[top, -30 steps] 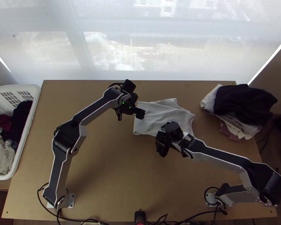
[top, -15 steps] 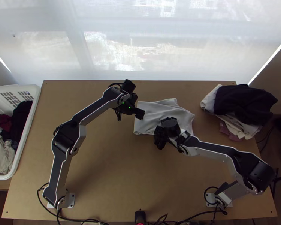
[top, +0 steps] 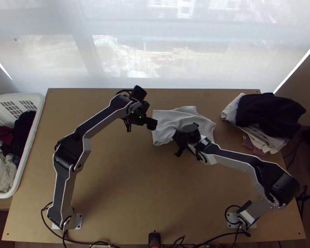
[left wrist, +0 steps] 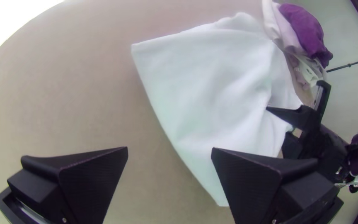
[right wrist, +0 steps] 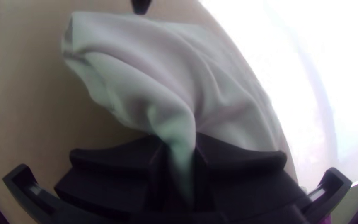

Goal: Fold the t-shirt

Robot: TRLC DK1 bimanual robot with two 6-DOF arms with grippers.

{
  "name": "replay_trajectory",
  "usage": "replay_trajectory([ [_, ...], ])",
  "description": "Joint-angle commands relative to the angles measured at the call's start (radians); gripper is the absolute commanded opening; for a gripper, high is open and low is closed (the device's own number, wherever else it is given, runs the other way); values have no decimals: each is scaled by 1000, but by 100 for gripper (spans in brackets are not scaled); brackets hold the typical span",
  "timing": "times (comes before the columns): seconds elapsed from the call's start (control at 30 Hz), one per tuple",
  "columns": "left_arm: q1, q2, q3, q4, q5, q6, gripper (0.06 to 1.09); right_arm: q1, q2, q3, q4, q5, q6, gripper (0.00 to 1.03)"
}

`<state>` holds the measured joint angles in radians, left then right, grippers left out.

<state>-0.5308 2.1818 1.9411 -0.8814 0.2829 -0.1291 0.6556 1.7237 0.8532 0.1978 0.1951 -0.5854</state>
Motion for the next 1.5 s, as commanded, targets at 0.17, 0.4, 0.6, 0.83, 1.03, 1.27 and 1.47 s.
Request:
replay_trajectory([
  [0.17, 101, -142, -87, -2, -2, 2, 104, -109, -233, 116, -161, 0, 67, 3],
  [0.4, 176, -243, -183, -2, -7, 2, 104, -231, -348, 231, -262, 0, 59, 3],
  [0.6, 250, -363, -312, 9, -8, 2, 104, -324, -429, 336, -328, -2, 52, 3],
  [0.83, 334, -493, -455, 16, -10, 2, 104, -542, -475, 405, -330, -56, 24, 2],
  [1.03, 390, -596, -573, 21, -10, 11, 104, -804, -464, 492, -322, -169, 24, 2],
  [1.27, 416, -668, -646, 21, -8, 6, 104, -1087, -355, 664, -310, -318, 15, 2],
  [1.47, 428, -718, -694, 21, -8, 3, 104, -1252, -210, 813, -296, -418, -11, 2],
])
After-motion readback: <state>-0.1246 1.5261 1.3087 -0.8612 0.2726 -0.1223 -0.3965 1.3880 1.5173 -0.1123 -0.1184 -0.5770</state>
